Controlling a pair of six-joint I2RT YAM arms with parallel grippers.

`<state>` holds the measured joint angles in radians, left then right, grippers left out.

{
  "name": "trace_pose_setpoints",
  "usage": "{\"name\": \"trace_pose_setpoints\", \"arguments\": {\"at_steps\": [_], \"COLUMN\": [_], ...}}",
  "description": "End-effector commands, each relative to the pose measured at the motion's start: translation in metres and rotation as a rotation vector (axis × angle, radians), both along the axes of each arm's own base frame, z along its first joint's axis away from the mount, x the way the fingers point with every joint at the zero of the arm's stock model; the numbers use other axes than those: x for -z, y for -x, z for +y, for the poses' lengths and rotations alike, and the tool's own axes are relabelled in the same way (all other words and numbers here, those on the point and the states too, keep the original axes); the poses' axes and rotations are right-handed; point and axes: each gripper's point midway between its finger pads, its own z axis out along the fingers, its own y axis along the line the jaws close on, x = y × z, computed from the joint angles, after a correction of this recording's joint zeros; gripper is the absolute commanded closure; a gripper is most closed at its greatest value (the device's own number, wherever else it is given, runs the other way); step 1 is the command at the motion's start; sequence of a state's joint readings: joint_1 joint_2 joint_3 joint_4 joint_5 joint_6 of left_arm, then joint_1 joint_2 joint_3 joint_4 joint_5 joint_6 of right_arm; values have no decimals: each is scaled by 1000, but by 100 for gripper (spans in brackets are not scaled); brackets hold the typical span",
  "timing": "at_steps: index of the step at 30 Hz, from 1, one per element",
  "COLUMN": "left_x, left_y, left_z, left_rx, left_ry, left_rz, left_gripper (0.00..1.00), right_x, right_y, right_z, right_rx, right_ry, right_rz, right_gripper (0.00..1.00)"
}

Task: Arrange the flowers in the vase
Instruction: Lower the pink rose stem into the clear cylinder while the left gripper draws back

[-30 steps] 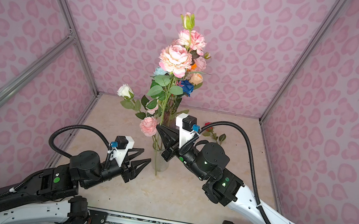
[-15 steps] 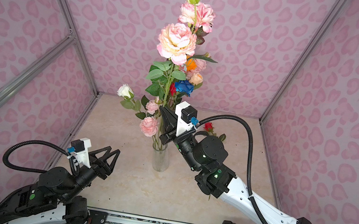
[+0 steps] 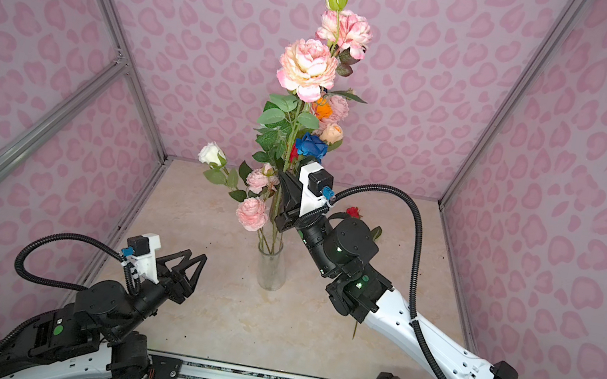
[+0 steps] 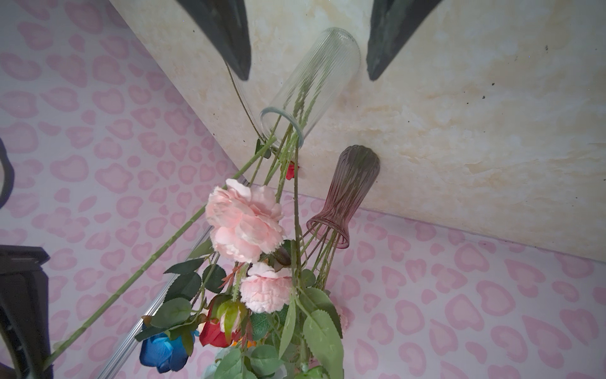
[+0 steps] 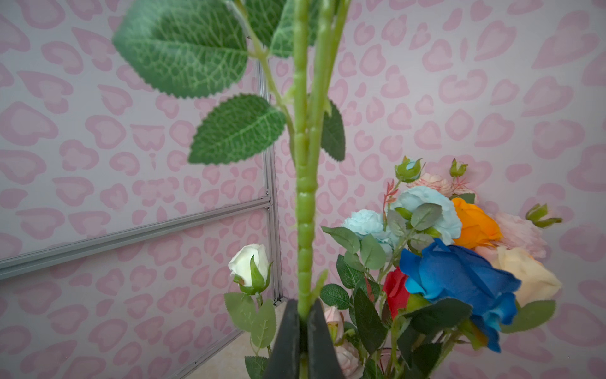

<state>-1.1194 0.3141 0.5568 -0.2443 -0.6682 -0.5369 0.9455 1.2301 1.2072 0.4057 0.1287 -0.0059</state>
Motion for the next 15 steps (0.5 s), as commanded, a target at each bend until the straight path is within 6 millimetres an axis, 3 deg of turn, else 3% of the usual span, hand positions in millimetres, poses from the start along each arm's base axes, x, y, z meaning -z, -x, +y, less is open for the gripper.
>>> {"name": "trace_pose_setpoints", "arguments": {"at_steps": [1, 15], "left_x": [-4, 3], "left_y": [-1, -2], "left_z": [-3, 2], "left_rx": [7, -18], "left_ry": [1, 25], "left_rz": [-5, 0], "left_gripper": [42, 42], "right_x": [-2, 39], "right_y": [-2, -19], "right_z": [-2, -1], "right_rx": [-15, -10], "right_ry": [-56, -87], "right_rz": [4, 126], "right_gripper": [100, 100]}}
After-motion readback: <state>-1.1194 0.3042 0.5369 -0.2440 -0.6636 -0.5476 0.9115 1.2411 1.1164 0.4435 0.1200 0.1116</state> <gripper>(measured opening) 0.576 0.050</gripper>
